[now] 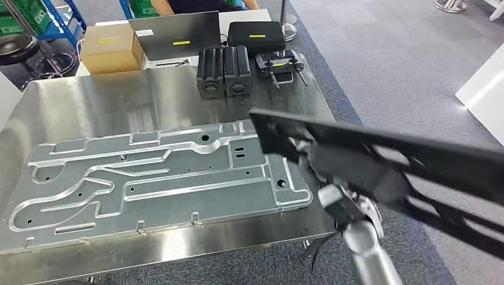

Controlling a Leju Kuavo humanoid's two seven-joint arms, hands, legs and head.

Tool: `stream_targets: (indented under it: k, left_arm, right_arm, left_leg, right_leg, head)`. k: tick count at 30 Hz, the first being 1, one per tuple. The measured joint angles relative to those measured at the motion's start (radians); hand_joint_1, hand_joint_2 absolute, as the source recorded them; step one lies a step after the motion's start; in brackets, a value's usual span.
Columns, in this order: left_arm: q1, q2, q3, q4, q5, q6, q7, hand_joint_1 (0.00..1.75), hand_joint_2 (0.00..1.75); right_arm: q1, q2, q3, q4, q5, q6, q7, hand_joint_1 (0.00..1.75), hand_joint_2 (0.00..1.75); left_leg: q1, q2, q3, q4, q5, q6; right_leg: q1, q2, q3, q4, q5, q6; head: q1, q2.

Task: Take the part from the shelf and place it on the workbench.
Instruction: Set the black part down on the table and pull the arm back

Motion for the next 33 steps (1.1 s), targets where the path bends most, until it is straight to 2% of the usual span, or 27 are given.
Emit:
stream_targets:
  k: [2, 3, 4, 6, 7, 8, 9, 10, 12, 13, 14, 16, 19, 21, 23, 24, 25, 26, 27, 29, 30, 31, 33]
  left_arm:
    - [-0.012, -0.001, -0.009, 0.000, -0.004, -0.025, -0.045, 0.00, 1.75]
    - [-0.017, -0.001, -0.013, 0.000, -0.006, -0.034, -0.061, 0.00, 1.75]
    - [-0.022, 0.000, -0.016, 0.000, -0.006, -0.038, -0.073, 0.00, 1.75]
    - [-0.021, 0.000, -0.017, 0.000, -0.003, -0.039, -0.082, 0.00, 1.75]
    - [-0.021, 0.000, -0.017, 0.000, -0.002, -0.039, -0.086, 0.00, 1.75]
    - [-0.019, 0.001, -0.017, 0.000, -0.001, -0.040, -0.088, 0.00, 1.75]
    - [-0.018, 0.001, -0.017, 0.000, 0.000, -0.040, -0.089, 0.00, 1.75]
    - [-0.017, 0.002, -0.017, 0.000, 0.001, -0.041, -0.090, 0.00, 1.75]
    - [-0.013, 0.004, -0.017, 0.000, 0.003, -0.040, -0.091, 0.00, 1.75]
    - [-0.010, 0.005, -0.017, 0.000, 0.006, -0.039, -0.092, 0.00, 1.75]
    - [-0.008, 0.006, -0.017, 0.000, 0.009, -0.038, -0.093, 0.00, 1.75]
    - [-0.004, 0.007, -0.016, 0.001, 0.017, -0.035, -0.097, 0.00, 1.75]
    - [-0.004, 0.010, -0.015, 0.001, 0.026, -0.028, -0.106, 0.00, 1.75]
    - [-0.005, 0.011, -0.013, 0.001, 0.032, -0.026, -0.111, 0.00, 1.75]
    - [-0.002, 0.012, -0.009, 0.001, 0.037, -0.025, -0.114, 0.00, 1.75]
    - [0.000, 0.012, -0.007, 0.001, 0.039, -0.025, -0.115, 0.00, 1.75]
    - [0.002, 0.012, -0.005, 0.001, 0.041, -0.025, -0.116, 0.00, 1.75]
    - [0.004, 0.012, -0.004, 0.001, 0.042, -0.024, -0.117, 0.00, 1.75]
    - [0.006, 0.011, -0.002, 0.001, 0.043, -0.024, -0.118, 0.00, 1.75]
    - [0.008, 0.009, 0.000, 0.002, 0.043, -0.023, -0.120, 0.00, 1.75]
    - [0.008, 0.008, 0.001, 0.002, 0.043, -0.023, -0.121, 0.00, 1.75]
    - [0.007, 0.007, 0.001, 0.003, 0.043, -0.023, -0.122, 0.00, 1.75]
    - [0.003, 0.008, 0.002, 0.003, 0.043, -0.022, -0.120, 0.00, 1.75]
  right_arm:
    - [-0.369, -0.075, 0.026, 0.217, 0.182, -0.050, 0.128, 1.75, 1.75]
    - [-0.552, -0.103, 0.047, 0.332, 0.272, -0.075, 0.188, 1.75, 1.75]
    - [-0.713, -0.119, 0.076, 0.443, 0.355, -0.099, 0.236, 1.75, 1.75]
    - [-0.861, -0.119, 0.134, 0.565, 0.465, -0.139, 0.283, 1.75, 1.75]
    - [-0.922, -0.117, 0.166, 0.621, 0.518, -0.157, 0.306, 1.75, 1.75]
    - [-0.972, -0.113, 0.197, 0.670, 0.567, -0.170, 0.326, 1.75, 1.75]
    - [-1.011, -0.107, 0.229, 0.714, 0.609, -0.179, 0.343, 1.75, 1.75]
    - [-1.043, -0.099, 0.261, 0.753, 0.649, -0.185, 0.358, 1.75, 1.75]
    - [-1.093, -0.077, 0.319, 0.822, 0.715, -0.188, 0.385, 1.75, 1.75]
    - [-1.114, -0.064, 0.345, 0.854, 0.743, -0.190, 0.397, 1.75, 1.75]
    - [-1.131, -0.048, 0.370, 0.887, 0.769, -0.193, 0.406, 1.75, 1.75]
    - [-1.153, -0.020, 0.419, 0.948, 0.810, -0.201, 0.421, 1.75, 1.75]
    - [-1.170, 0.020, 0.467, 1.020, 0.845, -0.212, 0.432, 1.75, 1.75]
    - [-1.184, 0.039, 0.486, 1.060, 0.856, -0.220, 0.438, 1.75, 1.75]
    - [-1.186, 0.053, 0.504, 1.103, 0.862, -0.225, 0.442, 1.75, 1.75]
    - [-1.181, 0.060, 0.512, 1.124, 0.866, -0.226, 0.442, 1.75, 1.75]
    - [-1.177, 0.064, 0.521, 1.143, 0.870, -0.226, 0.442, 1.75, 1.75]
    - [-1.175, 0.068, 0.527, 1.158, 0.873, -0.227, 0.442, 1.75, 1.75]
    - [-1.178, 0.072, 0.531, 1.167, 0.876, -0.227, 0.442, 1.75, 1.75]
    - [-1.192, 0.081, 0.538, 1.180, 0.877, -0.227, 0.442, 0.87, 0.87]
    - [-1.198, 0.087, 0.542, 1.186, 0.877, -0.228, 0.441, 0.44, 0.44]
    - [-1.203, 0.092, 0.545, 1.191, 0.877, -0.228, 0.441, 0.00, 0.00]
    - [-1.209, 0.102, 0.549, 1.199, 0.878, -0.228, 0.440, 0.00, 0.00]
  left_leg:
    - [-0.003, 0.003, -0.019, 0.016, 0.002, -0.018]
    - [-0.004, 0.001, -0.031, 0.027, 0.000, -0.029]
    - [-0.004, 0.000, -0.050, 0.051, -0.011, -0.040]
    - [-0.001, -0.005, -0.104, 0.154, -0.061, -0.050]
    - [0.000, -0.005, -0.143, 0.227, -0.089, -0.053]
    - [0.001, -0.005, -0.180, 0.289, -0.105, -0.056]
    - [0.002, -0.005, -0.203, 0.321, -0.100, -0.058]
    - [0.003, -0.005, -0.209, 0.313, -0.074, -0.059]
    - [0.005, -0.004, -0.177, 0.194, 0.023, -0.056]
    - [0.004, -0.003, -0.156, 0.134, 0.062, -0.053]
    - [0.002, -0.003, -0.141, 0.092, 0.085, -0.049]
    - [-0.002, -0.003, -0.132, 0.072, 0.090, -0.042]
    - [0.005, -0.007, -0.114, 0.037, 0.076, -0.030]
    - [0.009, -0.012, -0.100, 0.013, 0.064, -0.018]
    - [0.007, -0.016, -0.093, 0.014, 0.060, -0.010]
    - [0.006, -0.019, -0.088, 0.015, 0.056, -0.008]
    - [0.004, -0.023, -0.082, 0.016, 0.051, -0.007]
    - [0.001, -0.027, -0.077, 0.018, 0.047, -0.006]
    - [-0.001, -0.030, -0.074, 0.020, 0.043, -0.006]
    - [-0.006, -0.030, -0.074, 0.022, 0.038, -0.008]
    - [-0.005, -0.028, -0.075, 0.022, 0.037, -0.011]
    - [-0.004, -0.026, -0.076, 0.022, 0.037, -0.015]
    - [-0.003, -0.025, -0.078, 0.021, 0.034, -0.024]
  right_leg:
    - [-0.001, 0.002, 0.052, -0.141, 0.084, -0.012]
    - [-0.002, 0.002, 0.070, -0.196, 0.107, -0.021]
    - [-0.001, 0.002, 0.066, -0.206, 0.109, -0.030]
    - [-0.003, 0.000, 0.064, -0.210, 0.113, -0.038]
    - [-0.003, 0.000, 0.063, -0.209, 0.112, -0.040]
    - [-0.002, -0.001, 0.063, -0.209, 0.111, -0.041]
    - [-0.001, -0.001, 0.065, -0.209, 0.108, -0.042]
    - [-0.001, -0.002, 0.070, -0.209, 0.104, -0.042]
    - [-0.002, -0.002, 0.083, -0.208, 0.092, -0.037]
    - [0.000, -0.001, 0.088, -0.207, 0.086, -0.034]
    - [0.002, 0.000, 0.089, -0.206, 0.084, -0.029]
    - [0.005, 0.002, 0.086, -0.203, 0.085, -0.020]
    - [0.004, 0.001, 0.073, -0.185, 0.075, -0.006]
    - [0.003, 0.001, 0.028, -0.098, 0.032, 0.000]
    - [0.003, 0.000, -0.038, 0.027, -0.013, 0.006]
    - [0.003, 0.000, -0.062, 0.067, -0.016, 0.006]
    - [0.004, 0.000, -0.071, 0.070, 0.002, 0.003]
    - [0.006, 0.001, -0.067, 0.039, 0.039, -0.004]
    - [0.010, 0.001, -0.047, -0.027, 0.088, -0.015]
    - [0.019, -0.001, -0.008, -0.143, 0.151, -0.040]
    - [0.024, -0.001, 0.003, -0.174, 0.163, -0.048]
    - [0.028, -0.001, 0.006, -0.182, 0.160, -0.052]
    - [0.026, -0.002, 0.017, -0.205, 0.157, -0.052]
  head:
    - [0.000, 0.000]
    - [0.000, 0.000]
    - [0.000, 0.000]
    - [0.000, 0.000]
    - [0.000, 0.000]
    - [0.000, 0.000]
    - [0.000, 0.000]
    - [0.000, 0.000]
    - [0.000, 0.000]
    - [0.000, 0.000]
    - [0.000, 0.000]
    - [0.000, 0.000]
    - [0.000, 0.000]
    - [0.000, 0.000]
    - [0.000, 0.000]
    - [0.000, 0.000]
    - [0.000, 0.000]
    - [0.000, 0.000]
    - [0.000, 0.000]
    - [0.000, 0.000]
    - [-0.001, 0.000]
    - [-0.001, 0.000]
    - [-0.001, 0.000]
